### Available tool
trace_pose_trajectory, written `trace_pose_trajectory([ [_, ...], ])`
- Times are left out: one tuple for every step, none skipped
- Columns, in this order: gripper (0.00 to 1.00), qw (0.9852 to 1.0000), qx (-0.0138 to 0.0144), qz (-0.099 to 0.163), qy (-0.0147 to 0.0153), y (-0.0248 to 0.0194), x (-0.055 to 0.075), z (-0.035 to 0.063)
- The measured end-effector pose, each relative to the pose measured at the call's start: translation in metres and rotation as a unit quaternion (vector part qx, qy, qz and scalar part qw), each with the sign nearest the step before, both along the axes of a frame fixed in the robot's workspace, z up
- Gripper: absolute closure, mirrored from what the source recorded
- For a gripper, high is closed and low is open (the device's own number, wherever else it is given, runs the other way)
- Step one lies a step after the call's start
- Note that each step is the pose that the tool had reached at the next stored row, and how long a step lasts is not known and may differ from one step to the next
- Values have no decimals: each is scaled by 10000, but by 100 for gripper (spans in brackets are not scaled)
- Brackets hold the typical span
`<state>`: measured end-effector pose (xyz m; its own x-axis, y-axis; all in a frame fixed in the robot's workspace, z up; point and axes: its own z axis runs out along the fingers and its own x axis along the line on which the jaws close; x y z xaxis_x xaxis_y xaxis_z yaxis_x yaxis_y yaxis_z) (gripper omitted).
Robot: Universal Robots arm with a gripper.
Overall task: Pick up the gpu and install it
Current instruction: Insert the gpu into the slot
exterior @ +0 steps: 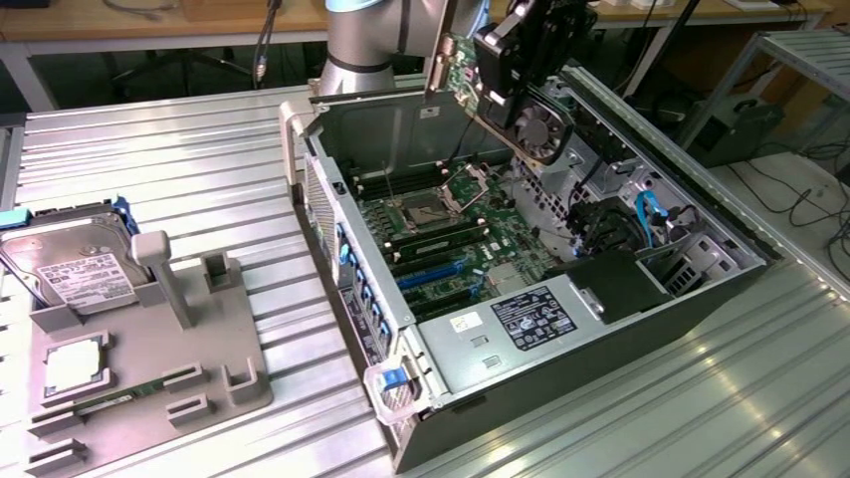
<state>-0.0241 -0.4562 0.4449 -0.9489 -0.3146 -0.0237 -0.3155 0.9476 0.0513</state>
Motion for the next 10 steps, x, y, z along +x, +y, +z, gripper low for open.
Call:
trace_pose_trajectory([
  [72, 10000, 1, 43, 0, 0, 0, 0],
  [72, 9999, 1, 101, 0, 0, 0, -1],
  [72, 9998, 0, 186, 0, 0, 0, 0],
  [72, 9996, 0, 298, 0, 0, 0, 0],
  [72, 9986, 0, 521, 0, 0, 0, 0],
  [72, 9985, 1, 554, 0, 0, 0, -1],
  [72, 9983, 0, 589, 0, 0, 0, 0],
  [72, 9978, 0, 656, 0, 0, 0, 0],
  [72, 9974, 1, 716, 0, 0, 0, -1],
  [72, 9970, 1, 778, 0, 0, 0, -1],
])
